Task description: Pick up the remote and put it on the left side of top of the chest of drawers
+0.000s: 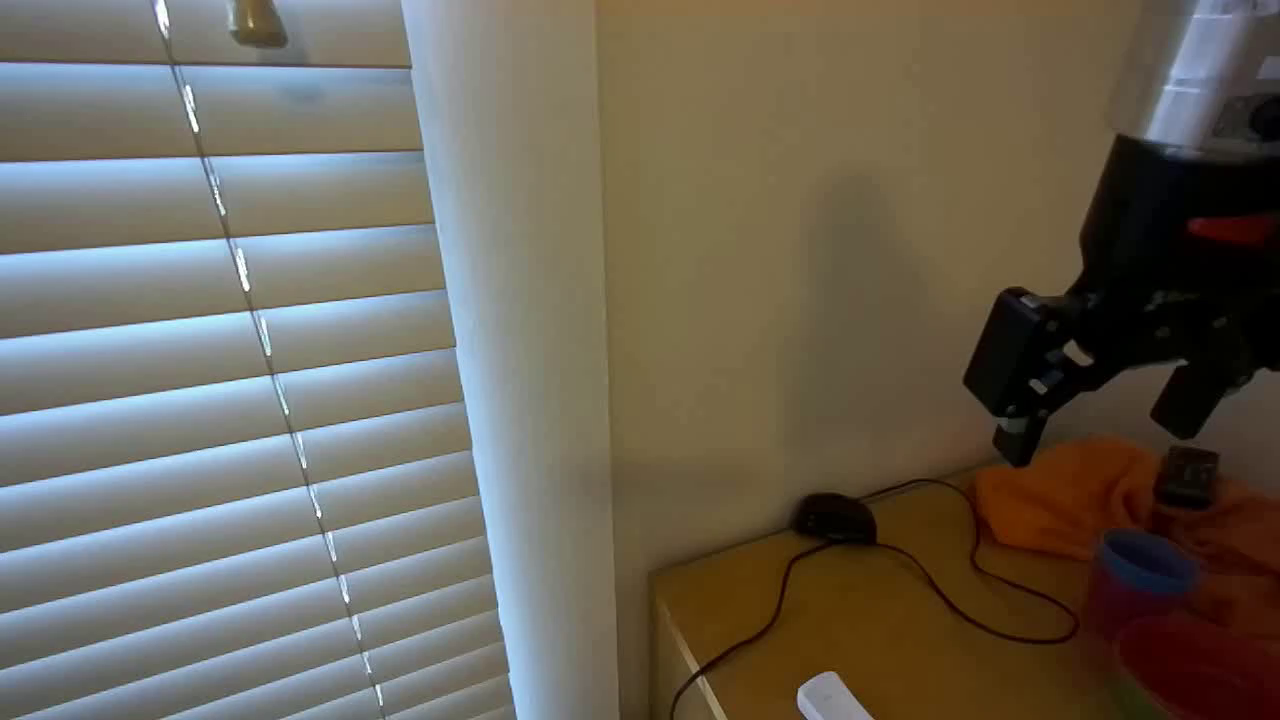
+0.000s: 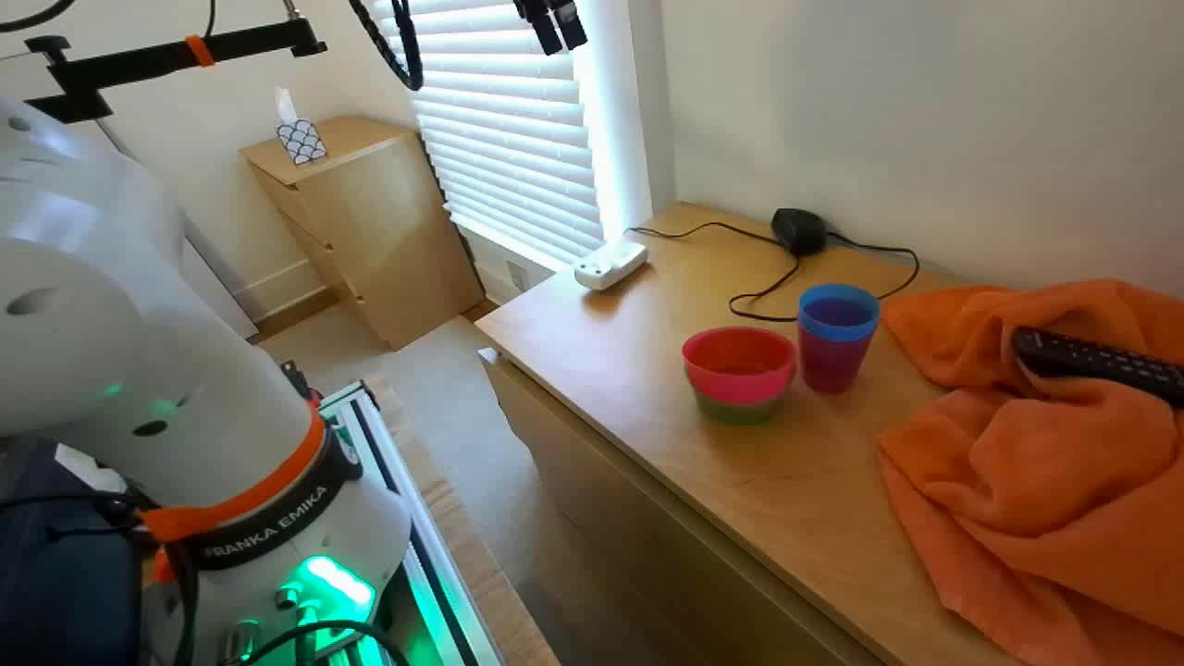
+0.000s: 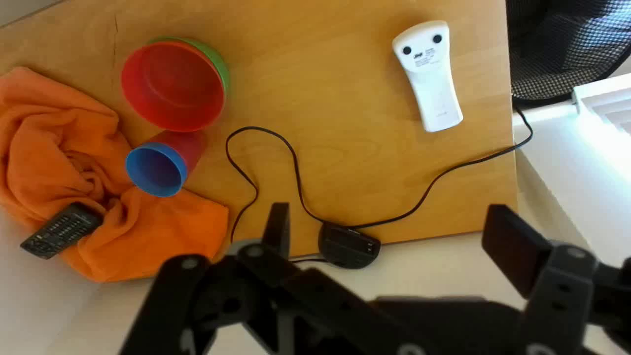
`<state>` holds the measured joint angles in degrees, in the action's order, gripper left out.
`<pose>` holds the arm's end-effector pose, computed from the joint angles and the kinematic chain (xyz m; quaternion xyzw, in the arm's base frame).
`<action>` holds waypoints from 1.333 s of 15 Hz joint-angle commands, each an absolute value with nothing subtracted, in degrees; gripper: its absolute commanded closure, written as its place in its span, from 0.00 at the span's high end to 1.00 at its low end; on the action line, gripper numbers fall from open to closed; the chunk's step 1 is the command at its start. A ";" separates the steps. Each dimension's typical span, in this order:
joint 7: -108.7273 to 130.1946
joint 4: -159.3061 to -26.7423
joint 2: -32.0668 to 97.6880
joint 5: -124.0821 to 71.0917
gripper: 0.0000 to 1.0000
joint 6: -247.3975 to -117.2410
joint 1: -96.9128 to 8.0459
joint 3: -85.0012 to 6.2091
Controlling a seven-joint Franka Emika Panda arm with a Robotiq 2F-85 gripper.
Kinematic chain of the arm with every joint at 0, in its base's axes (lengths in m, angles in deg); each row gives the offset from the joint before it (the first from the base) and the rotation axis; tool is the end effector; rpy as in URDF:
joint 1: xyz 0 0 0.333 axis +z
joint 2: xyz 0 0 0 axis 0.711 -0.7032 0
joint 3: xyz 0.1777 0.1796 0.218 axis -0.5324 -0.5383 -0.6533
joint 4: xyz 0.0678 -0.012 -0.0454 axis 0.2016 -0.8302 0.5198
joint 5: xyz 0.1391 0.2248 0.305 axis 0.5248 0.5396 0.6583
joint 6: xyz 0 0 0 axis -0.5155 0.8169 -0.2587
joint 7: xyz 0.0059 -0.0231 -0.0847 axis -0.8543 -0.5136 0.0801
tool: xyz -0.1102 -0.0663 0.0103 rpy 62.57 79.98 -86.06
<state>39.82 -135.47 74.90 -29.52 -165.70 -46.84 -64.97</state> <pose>0.4137 0.1541 0.4902 0.9842 -0.1079 0.1096 0.0878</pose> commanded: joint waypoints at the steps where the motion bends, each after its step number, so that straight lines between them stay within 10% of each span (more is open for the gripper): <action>1: 40.57 -135.32 74.54 -30.48 1.00 -165.45 -44.88 -63.26; 10: 46.94 -134.40 73.63 -32.18 1.00 -165.00 -48.39 -62.79; 20: 48.62 -135.94 67.00 -35.85 1.00 -168.12 -61.79 -41.10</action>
<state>47.18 -135.97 70.81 -35.62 -166.04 -58.91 -45.71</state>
